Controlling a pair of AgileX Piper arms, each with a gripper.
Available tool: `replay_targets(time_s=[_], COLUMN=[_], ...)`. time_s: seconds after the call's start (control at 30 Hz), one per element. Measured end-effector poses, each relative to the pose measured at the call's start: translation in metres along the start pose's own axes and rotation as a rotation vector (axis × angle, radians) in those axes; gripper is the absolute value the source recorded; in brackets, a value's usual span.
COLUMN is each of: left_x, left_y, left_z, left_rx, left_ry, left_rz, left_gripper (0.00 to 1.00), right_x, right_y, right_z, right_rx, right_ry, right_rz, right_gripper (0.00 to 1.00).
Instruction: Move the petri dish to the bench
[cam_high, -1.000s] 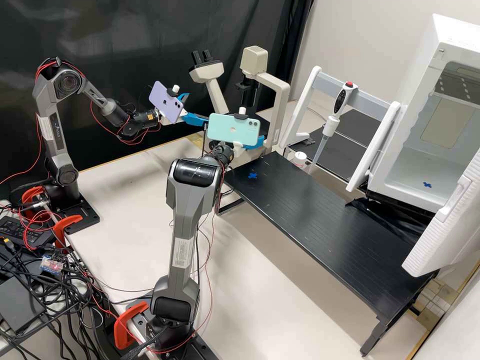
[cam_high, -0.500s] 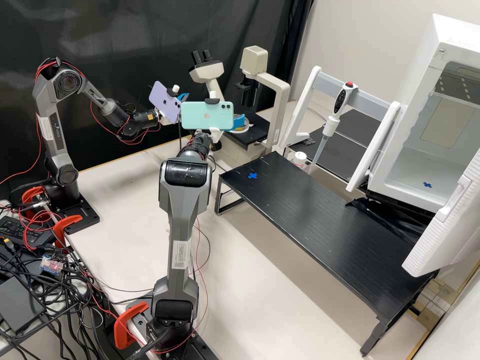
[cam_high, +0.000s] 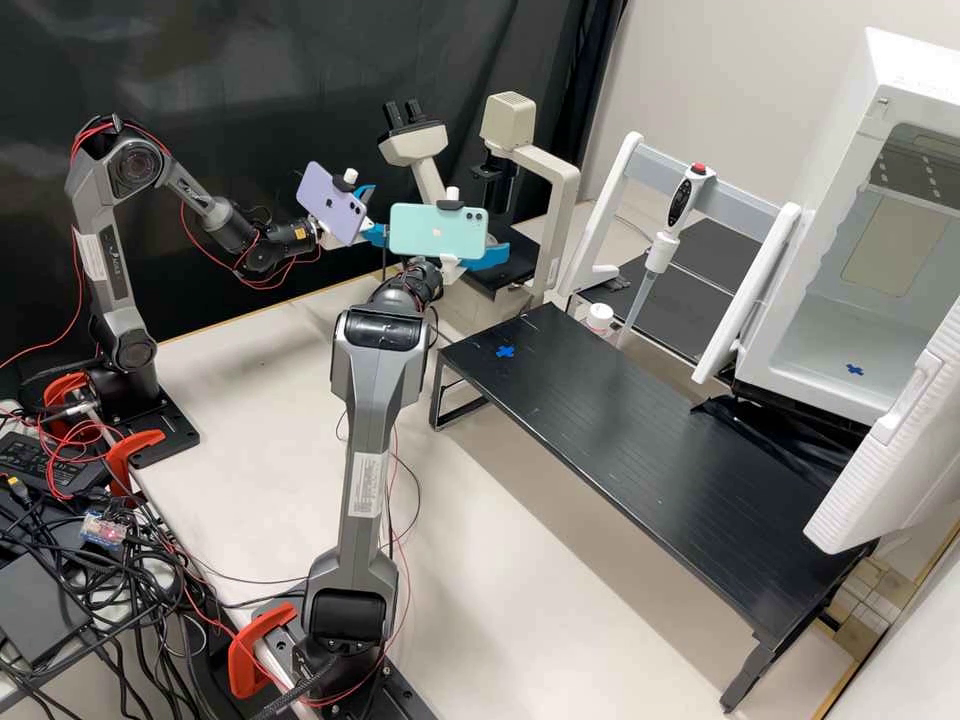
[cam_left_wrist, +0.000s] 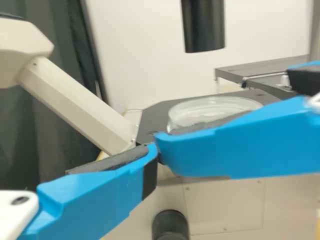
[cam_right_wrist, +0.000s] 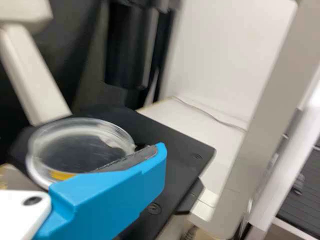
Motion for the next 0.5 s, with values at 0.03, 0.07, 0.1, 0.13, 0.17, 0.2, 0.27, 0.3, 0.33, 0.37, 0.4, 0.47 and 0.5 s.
replay_targets(time_s=[0.03, 0.07, 0.1, 0.13, 0.17, 0.2, 0.27, 0.3, 0.33, 0.37, 0.4, 0.47, 0.5], left_x=[0.000, 0.000, 0.000, 0.000, 0.000, 0.000, 0.000, 0.000, 0.000, 0.000, 0.000, 0.000, 0.000], left_y=[0.000, 0.000, 0.000, 0.000, 0.000, 0.000, 0.000, 0.000, 0.000, 0.000, 0.000, 0.000, 0.000], left_z=[0.000, 0.000, 0.000, 0.000, 0.000, 0.000, 0.000, 0.000, 0.000, 0.000, 0.000, 0.000, 0.000], left_rx=[0.000, 0.000, 0.000, 0.000, 0.000, 0.000, 0.000, 0.000, 0.000, 0.000, 0.000, 0.000, 0.000], left_ry=[0.000, 0.000, 0.000, 0.000, 0.000, 0.000, 0.000, 0.000, 0.000, 0.000, 0.000, 0.000, 0.000], left_rz=[0.000, 0.000, 0.000, 0.000, 0.000, 0.000, 0.000, 0.000, 0.000, 0.000, 0.000, 0.000, 0.000], left_gripper=[1.00, 1.00, 1.00, 1.00, 1.00, 1.00, 1.00, 1.00, 1.00, 1.00, 1.00, 1.00, 1.00], right_x=[0.002, 0.004, 0.006, 0.009, 0.010, 0.011, 0.014, 0.014, 0.015, 0.016, 0.016, 0.016, 0.016], right_y=[0.000, 0.000, 0.000, 0.000, -0.001, -0.001, -0.003, -0.004, -0.004, -0.004, -0.004, -0.004, -0.003], right_z=[0.002, 0.003, 0.003, 0.004, 0.005, 0.004, 0.005, 0.005, 0.004, 0.004, 0.004, 0.003, 0.003], right_rx=[-0.001, 0.007, 0.012, 0.012, 0.010, 0.009, 0.013, 0.014, 0.019, 0.020, 0.018, 0.017, 0.017], right_ry=[-0.006, -0.013, -0.017, -0.022, -0.024, -0.024, -0.025, -0.025, -0.025, -0.025, -0.024, -0.023, -0.022], right_rz=[0.000, 0.001, 0.002, 0.001, -0.003, -0.005, -0.014, -0.019, -0.023, -0.024, -0.023, -0.021, -0.022], right_gripper=[1.00, 1.00, 1.00, 1.00, 1.00, 0.00, 0.00, 0.00, 0.00, 0.00, 0.00, 0.00, 0.00])
